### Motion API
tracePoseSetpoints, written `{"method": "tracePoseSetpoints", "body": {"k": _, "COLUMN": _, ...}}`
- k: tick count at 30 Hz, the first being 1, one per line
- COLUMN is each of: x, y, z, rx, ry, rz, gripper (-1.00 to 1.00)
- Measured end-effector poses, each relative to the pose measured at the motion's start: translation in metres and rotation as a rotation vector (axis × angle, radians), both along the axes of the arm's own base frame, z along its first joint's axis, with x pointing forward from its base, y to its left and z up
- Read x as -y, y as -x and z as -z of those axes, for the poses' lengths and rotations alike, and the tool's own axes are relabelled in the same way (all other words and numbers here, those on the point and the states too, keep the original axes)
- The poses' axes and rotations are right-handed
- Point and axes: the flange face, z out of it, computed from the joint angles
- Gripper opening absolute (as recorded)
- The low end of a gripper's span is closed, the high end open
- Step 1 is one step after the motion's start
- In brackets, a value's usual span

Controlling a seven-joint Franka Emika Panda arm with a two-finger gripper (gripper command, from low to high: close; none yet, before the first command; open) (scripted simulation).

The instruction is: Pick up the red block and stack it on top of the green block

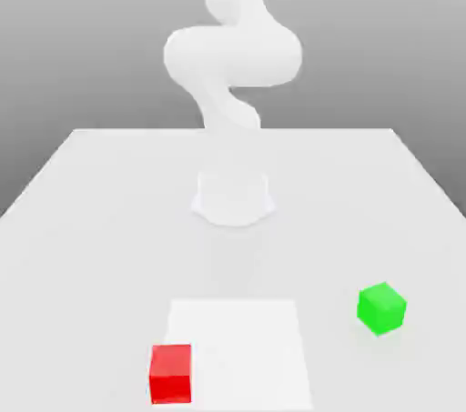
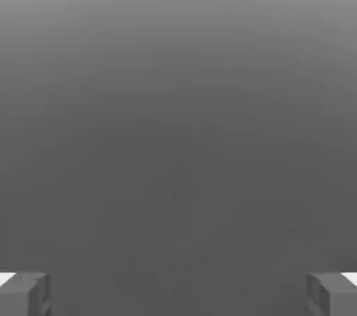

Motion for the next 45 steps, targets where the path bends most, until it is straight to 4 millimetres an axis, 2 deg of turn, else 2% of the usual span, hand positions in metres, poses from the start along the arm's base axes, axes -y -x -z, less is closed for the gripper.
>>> {"method": "tracePoseSetpoints", "body": {"k": 3, "x": 0.009, "y": -0.037, "z": 0.051, "rx": -0.091, "ry": -0.006, "rz": -0.013, "gripper": 0.0}}
{"method": "tracePoseSetpoints", "body": {"k": 6, "x": 0.018, "y": -0.067, "z": 0.104, "rx": -0.179, "ry": -0.01, "rz": -0.024, "gripper": 0.0}}
{"method": "tracePoseSetpoints", "body": {"k": 10, "x": 0.028, "y": -0.094, "z": 0.179, "rx": -0.294, "ry": -0.011, "rz": -0.034, "gripper": 0.0}}
{"method": "tracePoseSetpoints", "body": {"k": 13, "x": 0.036, "y": -0.107, "z": 0.237, "rx": -0.38, "ry": -0.009, "rz": -0.039, "gripper": 0.0}}
{"method": "tracePoseSetpoints", "body": {"k": 18, "x": 0.05, "y": -0.112, "z": 0.333, "rx": -0.523, "ry": 0.001, "rz": -0.042, "gripper": 0.0}}
{"method": "tracePoseSetpoints", "body": {"k": 24, "x": 0.068, "y": -0.092, "z": 0.445, "rx": -0.697, "ry": 0.027, "rz": -0.046, "gripper": 0.0}}
{"method": "tracePoseSetpoints", "body": {"k": 29, "x": 0.07, "y": -0.087, "z": 0.513, "rx": -0.725, "ry": 0.033, "rz": -0.048, "gripper": 0.0}}
{"method": "tracePoseSetpoints", "body": {"k": 30, "x": 0.07, "y": -0.087, "z": 0.523, "rx": -0.725, "ry": 0.033, "rz": -0.048, "gripper": -1.0}}
{"method": "tracePoseSetpoints", "body": {"k": 35, "x": 0.071, "y": -0.087, "z": 0.523, "rx": -0.726, "ry": 0.033, "rz": -0.047, "gripper": -1.0}}
{"method": "tracePoseSetpoints", "body": {"k": 36, "x": 0.07, "y": -0.086, "z": 0.528, "rx": -0.726, "ry": 0.032, "rz": -0.047, "gripper": -1.0}}
{"method": "tracePoseSetpoints", "body": {"k": 37, "x": 0.07, "y": -0.086, "z": 0.524, "rx": -0.726, "ry": 0.033, "rz": -0.048, "gripper": -1.0}}
{"method": "tracePoseSetpoints", "body": {"k": 42, "x": 0.069, "y": -0.086, "z": 0.471, "rx": -0.726, "ry": 0.035, "rz": -0.055, "gripper": -1.0}}
{"method": "tracePoseSetpoints", "body": {"k": 45, "x": 0.036, "y": -0.084, "z": 0.459, "rx": -0.723, "ry": 0.094, "rz": -0.197, "gripper": -1.0}}
